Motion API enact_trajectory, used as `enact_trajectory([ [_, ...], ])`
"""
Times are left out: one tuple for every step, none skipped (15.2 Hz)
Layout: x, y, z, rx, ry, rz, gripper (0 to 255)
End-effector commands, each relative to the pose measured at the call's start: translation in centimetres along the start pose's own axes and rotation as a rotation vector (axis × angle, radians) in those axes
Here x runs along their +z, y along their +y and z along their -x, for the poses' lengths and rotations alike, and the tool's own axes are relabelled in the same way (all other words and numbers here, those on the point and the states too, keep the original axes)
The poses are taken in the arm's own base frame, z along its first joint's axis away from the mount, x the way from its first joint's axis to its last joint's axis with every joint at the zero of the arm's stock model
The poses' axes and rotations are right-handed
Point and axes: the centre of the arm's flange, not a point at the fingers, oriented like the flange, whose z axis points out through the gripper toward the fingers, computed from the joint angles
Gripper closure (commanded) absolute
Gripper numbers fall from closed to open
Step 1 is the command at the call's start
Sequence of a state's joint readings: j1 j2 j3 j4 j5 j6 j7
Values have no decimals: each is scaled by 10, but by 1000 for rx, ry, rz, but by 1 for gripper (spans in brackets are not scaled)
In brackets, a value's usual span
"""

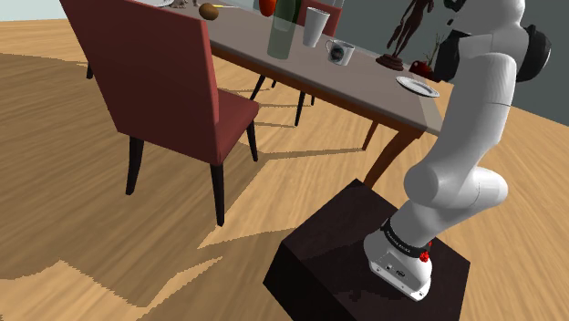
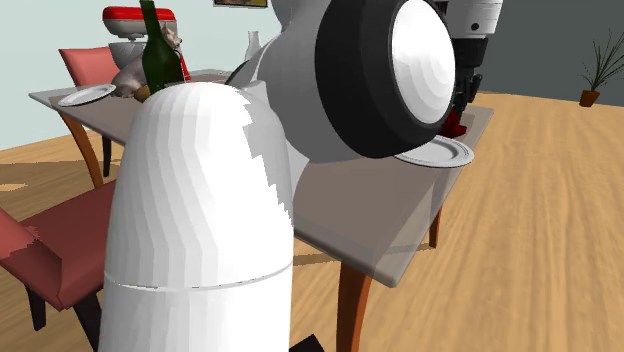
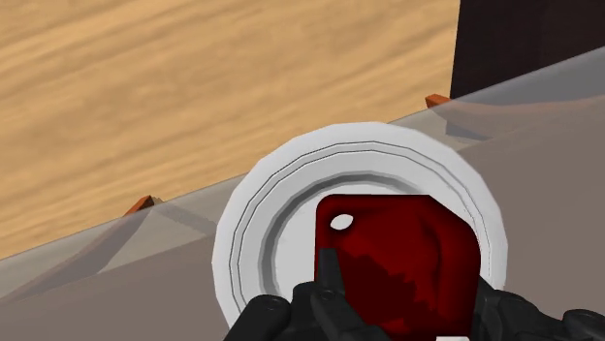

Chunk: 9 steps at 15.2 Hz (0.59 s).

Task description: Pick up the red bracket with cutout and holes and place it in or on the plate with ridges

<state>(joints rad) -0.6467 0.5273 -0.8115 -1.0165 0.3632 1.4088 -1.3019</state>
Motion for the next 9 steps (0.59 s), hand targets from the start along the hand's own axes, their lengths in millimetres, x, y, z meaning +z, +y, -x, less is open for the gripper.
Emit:
enact_trajectory([
  [11,-1,0,-1,0,1,255],
  [17,-1,0,-1,0,1,255],
  [22,-1,0,-1,0,1,255],
  [27,-1,-1,-1,0,1,255],
  [32,-1,-1,-1,0,1,255],
  [38,-1,-1,-1,0,1,255],
  [43,-1,-1,-1,0,1,255],
  [49,-1,-1,-1,0,1,255],
  [49,-1,-1,-1,0,1,255],
])
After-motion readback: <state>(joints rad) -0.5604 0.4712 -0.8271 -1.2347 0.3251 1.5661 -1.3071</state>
